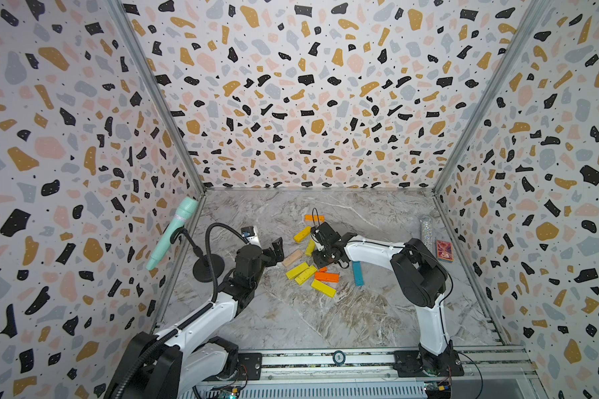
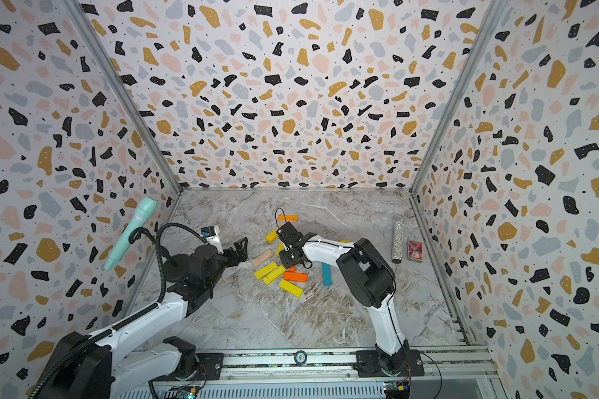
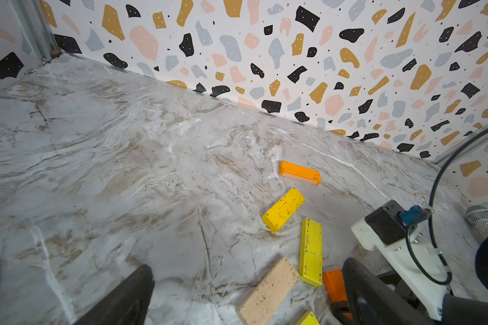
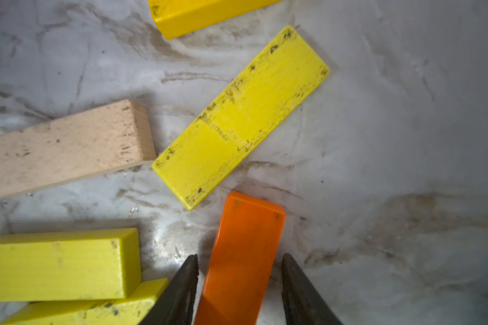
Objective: Assemble the number 6 with building blocks
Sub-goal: Pick up the building block from the center of the board.
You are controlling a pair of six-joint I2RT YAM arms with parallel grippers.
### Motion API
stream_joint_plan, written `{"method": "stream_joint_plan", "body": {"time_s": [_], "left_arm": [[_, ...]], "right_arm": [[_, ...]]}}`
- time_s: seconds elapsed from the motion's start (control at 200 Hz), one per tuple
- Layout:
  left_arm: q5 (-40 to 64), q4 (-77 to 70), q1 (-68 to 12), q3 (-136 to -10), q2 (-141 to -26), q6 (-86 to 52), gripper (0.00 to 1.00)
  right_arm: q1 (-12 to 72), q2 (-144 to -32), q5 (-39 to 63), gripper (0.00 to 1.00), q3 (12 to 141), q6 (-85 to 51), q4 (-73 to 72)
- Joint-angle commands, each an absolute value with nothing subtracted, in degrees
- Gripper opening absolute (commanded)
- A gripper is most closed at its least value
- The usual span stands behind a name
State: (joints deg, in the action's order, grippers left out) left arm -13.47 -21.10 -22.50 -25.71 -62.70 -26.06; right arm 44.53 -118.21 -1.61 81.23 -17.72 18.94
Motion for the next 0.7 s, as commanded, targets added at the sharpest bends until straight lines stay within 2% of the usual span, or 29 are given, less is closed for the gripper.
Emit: {"method": "stream_joint_plan", "body": {"time_s": [0.0,0.095,0.2,0.385,0.551,0.696], "left_arm": [[-12.89,-23.73,-22.11,-25.11,-62.28,-26.0,1.0],[-13.02,-23.73,-22.11,-25.03,-62.17,-25.91,0.99],[-13.06,-23.91,-22.07,-24.91,-62.24,-25.84,0.99],[-12.48,-24.06,-22.08,-25.05,-62.58,-25.58,1.0],[-9.89,-25.52,-22.11,-24.44,-61.97,-23.39,1.0],[-8.26,-26.48,-22.07,-24.27,-62.51,-22.85,0.99]], "right_arm": [[44.57,-119.44,-2.16,0.48,82.91,-18.02,20.85],[43.96,-119.95,0.03,0.45,82.62,-17.97,19.61],[43.27,-119.34,0.26,0.37,82.44,-18.19,19.06],[41.32,-113.99,2.02,0.28,80.85,-18.1,16.53],[38.43,-104.99,3.05,0.26,76.04,-17.6,15.08],[33.72,-94.96,2.78,0.26,66.84,-17.63,15.59]]}}
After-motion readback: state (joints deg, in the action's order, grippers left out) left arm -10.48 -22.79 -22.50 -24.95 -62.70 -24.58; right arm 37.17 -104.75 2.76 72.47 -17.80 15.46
